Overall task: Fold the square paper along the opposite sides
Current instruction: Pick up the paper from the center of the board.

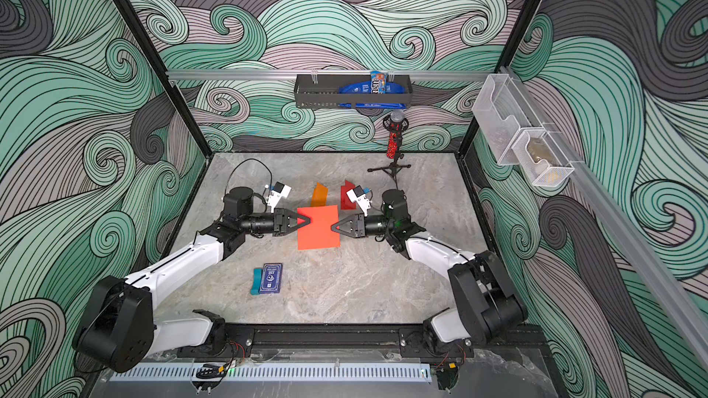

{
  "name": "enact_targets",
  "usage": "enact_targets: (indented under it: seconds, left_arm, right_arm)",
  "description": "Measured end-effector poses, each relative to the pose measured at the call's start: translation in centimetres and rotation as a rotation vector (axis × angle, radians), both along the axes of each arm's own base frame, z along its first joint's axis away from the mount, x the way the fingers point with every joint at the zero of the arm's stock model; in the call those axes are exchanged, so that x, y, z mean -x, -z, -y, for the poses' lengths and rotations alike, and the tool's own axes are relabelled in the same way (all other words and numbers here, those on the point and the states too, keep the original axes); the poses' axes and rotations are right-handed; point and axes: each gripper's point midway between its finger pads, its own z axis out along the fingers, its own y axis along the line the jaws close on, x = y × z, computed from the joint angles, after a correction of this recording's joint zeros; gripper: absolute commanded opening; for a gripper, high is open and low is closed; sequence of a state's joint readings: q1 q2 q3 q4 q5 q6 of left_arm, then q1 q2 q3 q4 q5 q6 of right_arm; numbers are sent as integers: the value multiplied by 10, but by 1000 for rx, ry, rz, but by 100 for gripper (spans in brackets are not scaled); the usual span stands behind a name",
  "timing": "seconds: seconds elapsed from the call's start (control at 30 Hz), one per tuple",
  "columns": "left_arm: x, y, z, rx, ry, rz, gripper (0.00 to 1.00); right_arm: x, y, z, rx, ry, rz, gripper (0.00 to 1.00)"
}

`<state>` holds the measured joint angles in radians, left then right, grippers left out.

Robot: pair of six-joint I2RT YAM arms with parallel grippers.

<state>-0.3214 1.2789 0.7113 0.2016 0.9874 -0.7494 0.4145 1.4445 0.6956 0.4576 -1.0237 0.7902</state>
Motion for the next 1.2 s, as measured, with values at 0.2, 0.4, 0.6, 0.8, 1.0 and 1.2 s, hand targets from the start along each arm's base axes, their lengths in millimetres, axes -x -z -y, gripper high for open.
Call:
enact_targets:
  seconds: [0.2, 0.4, 0.6, 0.8, 1.0, 1.2]
  left_arm:
    - [-1, 1, -1, -5, -4, -1, 12]
    - [-3, 4, -4, -15, -16, 1, 0]
    - [-3, 4, -5, -19, -17, -8, 0]
    - [-1, -12, -5, -11, -13, 10, 0]
    - [5, -36, -4, 46, 14, 45, 0]
    - [5, -56, -5, 105, 24, 71, 0]
  right_arm:
    - [2, 4, 1, 14, -2, -14, 0]
    - [3, 5, 1, 18, -4, -12, 0]
    - [-2, 8, 2, 33, 17, 19, 33]
    - [-33, 19, -1, 88, 94, 89, 35]
    - [-50, 51, -3, 142, 132, 61, 35]
    - [-36, 52, -24, 127, 76, 59, 32]
